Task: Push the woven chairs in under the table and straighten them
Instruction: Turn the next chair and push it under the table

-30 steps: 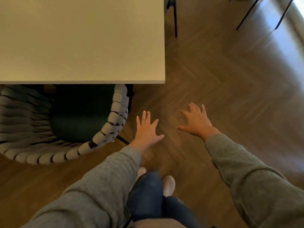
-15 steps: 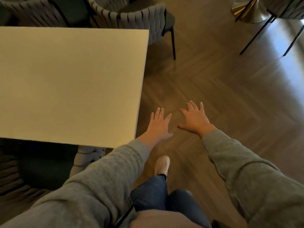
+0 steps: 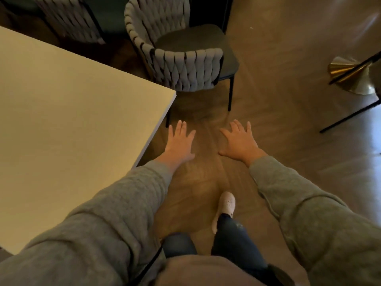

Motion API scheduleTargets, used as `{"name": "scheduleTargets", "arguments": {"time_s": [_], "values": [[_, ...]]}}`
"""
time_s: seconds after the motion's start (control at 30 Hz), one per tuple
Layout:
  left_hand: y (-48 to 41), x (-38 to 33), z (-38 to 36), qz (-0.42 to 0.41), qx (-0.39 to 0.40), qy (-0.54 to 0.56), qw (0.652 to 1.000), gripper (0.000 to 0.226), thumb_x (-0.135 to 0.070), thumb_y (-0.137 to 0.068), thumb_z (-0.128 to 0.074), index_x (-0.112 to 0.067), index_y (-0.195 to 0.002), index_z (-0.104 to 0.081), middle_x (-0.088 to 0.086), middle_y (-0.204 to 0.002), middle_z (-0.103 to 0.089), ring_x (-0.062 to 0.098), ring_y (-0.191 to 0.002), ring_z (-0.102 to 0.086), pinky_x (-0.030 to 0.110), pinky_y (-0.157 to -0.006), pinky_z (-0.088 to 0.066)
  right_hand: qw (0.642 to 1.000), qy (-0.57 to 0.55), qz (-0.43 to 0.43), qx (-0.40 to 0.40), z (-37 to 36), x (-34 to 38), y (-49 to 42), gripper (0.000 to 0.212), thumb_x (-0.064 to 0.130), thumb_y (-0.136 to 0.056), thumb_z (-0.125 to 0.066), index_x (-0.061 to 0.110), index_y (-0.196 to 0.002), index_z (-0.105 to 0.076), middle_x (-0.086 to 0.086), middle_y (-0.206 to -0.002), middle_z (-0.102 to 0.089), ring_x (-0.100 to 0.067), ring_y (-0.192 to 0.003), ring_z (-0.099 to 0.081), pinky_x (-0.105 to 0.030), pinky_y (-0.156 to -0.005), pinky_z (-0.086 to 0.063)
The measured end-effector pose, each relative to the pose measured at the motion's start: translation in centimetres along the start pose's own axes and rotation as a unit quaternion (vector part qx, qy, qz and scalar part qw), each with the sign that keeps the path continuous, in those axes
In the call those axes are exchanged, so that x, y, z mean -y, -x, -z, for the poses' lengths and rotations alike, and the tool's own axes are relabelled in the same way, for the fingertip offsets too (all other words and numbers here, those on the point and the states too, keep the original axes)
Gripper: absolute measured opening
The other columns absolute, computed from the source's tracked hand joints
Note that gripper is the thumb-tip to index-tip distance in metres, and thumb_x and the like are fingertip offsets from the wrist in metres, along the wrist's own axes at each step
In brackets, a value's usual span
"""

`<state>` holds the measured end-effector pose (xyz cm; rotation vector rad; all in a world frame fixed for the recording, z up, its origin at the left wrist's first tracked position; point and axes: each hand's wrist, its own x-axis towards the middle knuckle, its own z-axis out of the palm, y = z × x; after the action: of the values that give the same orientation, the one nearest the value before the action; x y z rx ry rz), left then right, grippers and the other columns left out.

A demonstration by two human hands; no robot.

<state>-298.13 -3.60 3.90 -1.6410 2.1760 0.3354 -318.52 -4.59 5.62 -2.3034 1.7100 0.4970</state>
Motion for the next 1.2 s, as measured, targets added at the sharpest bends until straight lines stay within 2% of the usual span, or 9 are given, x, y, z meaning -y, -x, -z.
{"name": "scheduleTargets", "arguments": {"time_s": [0.1, 0.23, 0.47, 0.57, 0.73, 0.83, 0.97, 1.07, 1.2], "values": [[-4.1, -0.7, 2.3, 0.045, 0.009, 0.016, 0.999, 0.087, -0.056, -0.090, -0.054, -0.022, -0.155, -0.007, 0.018, -0.160, 0.008, 0.035, -0.147, 0.013, 0.056, -0.116, 0.003, 0.999, 0.026, 0.032, 0.002, 2.7, -4.9, -4.4, 0.089, 0.060, -0.082, -0.060, 0.023, -0.152, -0.019, -0.016, -0.158, -0.014, -0.030, -0.148, -0.003, -0.059, -0.116, 0.000], [-8.7, 0.0, 6.0, 0.083, -0.032, 0.044, 0.995, 0.088, -0.056, -0.089, -0.057, -0.024, -0.155, -0.009, 0.015, -0.161, 0.005, 0.033, -0.147, 0.012, 0.054, -0.116, 0.005, 0.997, 0.043, 0.061, -0.011, 5.9, -8.6, -10.4, 0.094, 0.058, -0.081, -0.063, 0.020, -0.152, -0.016, -0.016, -0.157, -0.015, -0.030, -0.147, -0.004, -0.059, -0.116, 0.000], [-16.4, 7.1, 10.7, 0.173, -0.067, 0.102, 0.977, 0.085, -0.058, -0.088, -0.055, -0.024, -0.154, -0.013, 0.013, -0.162, -0.001, 0.031, -0.148, 0.007, 0.055, -0.116, 0.006, 0.991, 0.020, 0.126, -0.030, 10.4, -8.4, -22.9, 0.098, 0.055, -0.080, -0.068, 0.020, -0.154, -0.013, -0.014, -0.159, -0.012, -0.031, -0.148, -0.004, -0.058, -0.117, 0.001], [-20.2, 11.4, 11.7, 0.188, -0.065, 0.107, 0.974, 0.078, -0.055, -0.092, -0.050, -0.024, -0.154, -0.015, 0.012, -0.162, -0.004, 0.031, -0.149, 0.006, 0.055, -0.115, 0.007, 0.989, 0.019, 0.145, -0.023, 12.2, -6.8, -28.8, 0.094, 0.042, -0.084, -0.069, 0.018, -0.153, -0.011, -0.015, -0.158, -0.013, -0.032, -0.147, -0.006, -0.057, -0.116, 0.000], [-26.5, 19.0, 12.4, 0.181, -0.043, 0.045, 0.981, 0.080, -0.044, -0.091, -0.059, -0.020, -0.153, -0.015, 0.015, -0.161, -0.006, 0.033, -0.148, 0.003, 0.058, -0.115, 0.002, 0.988, 0.010, 0.155, -0.006, 13.7, -3.3, -39.0, 0.086, 0.031, -0.085, -0.066, 0.016, -0.152, -0.013, -0.016, -0.153, -0.023, -0.032, -0.145, -0.013, -0.056, -0.116, -0.009], [-30.6, 23.2, 13.0, 0.161, -0.021, 0.014, 0.987, 0.088, -0.033, -0.088, -0.065, -0.020, -0.154, -0.008, 0.015, -0.161, -0.002, 0.034, -0.148, 0.005, 0.060, -0.116, 0.000, 0.988, -0.011, 0.155, 0.024, 14.1, -1.0, -44.3, 0.099, 0.043, -0.082, -0.068, 0.018, -0.153, -0.004, -0.016, -0.156, -0.019, -0.032, -0.146, -0.010, -0.054, -0.117, -0.008], [-35.4, 27.8, 13.6, 0.121, 0.027, -0.059, 0.991, 0.086, -0.023, -0.091, -0.061, -0.020, -0.155, -0.003, 0.013, -0.162, 0.000, 0.033, -0.148, 0.007, 0.061, -0.116, -0.001, 0.982, -0.032, 0.180, 0.052, 13.9, 2.4, -48.5, 0.107, 0.049, -0.076, -0.070, 0.017, -0.154, -0.003, -0.014, -0.155, -0.022, -0.032, -0.145, -0.016, -0.053, -0.117, -0.013], [-38.6, 31.4, 13.7, 0.068, 0.062, -0.127, 0.988, 0.069, -0.023, -0.095, -0.055, -0.021, -0.153, -0.017, 0.011, -0.161, -0.011, 0.032, -0.148, 0.002, 0.062, -0.116, 0.000, 0.976, -0.053, 0.206, 0.044, 12.8, 5.2, -50.6, 0.100, 0.050, -0.078, -0.067, 0.017, -0.154, -0.010, -0.013, -0.147, -0.035, -0.033, -0.136, -0.033, -0.052, -0.113, -0.026], [-41.2, 34.9, 14.6, 0.014, 0.084, -0.202, 0.976, 0.058, -0.019, -0.095, -0.054, -0.023, -0.148, -0.032, 0.008, -0.156, -0.027, 0.030, -0.149, -0.006, 0.059, -0.117, 0.000, 0.970, -0.137, 0.194, 0.059, 12.2, 6.7, -52.1, 0.074, 0.041, -0.087, -0.060, 0.023, -0.149, -0.025, -0.008, -0.130, -0.053, -0.030, -0.112, -0.057, -0.042, -0.090, -0.047]]}}
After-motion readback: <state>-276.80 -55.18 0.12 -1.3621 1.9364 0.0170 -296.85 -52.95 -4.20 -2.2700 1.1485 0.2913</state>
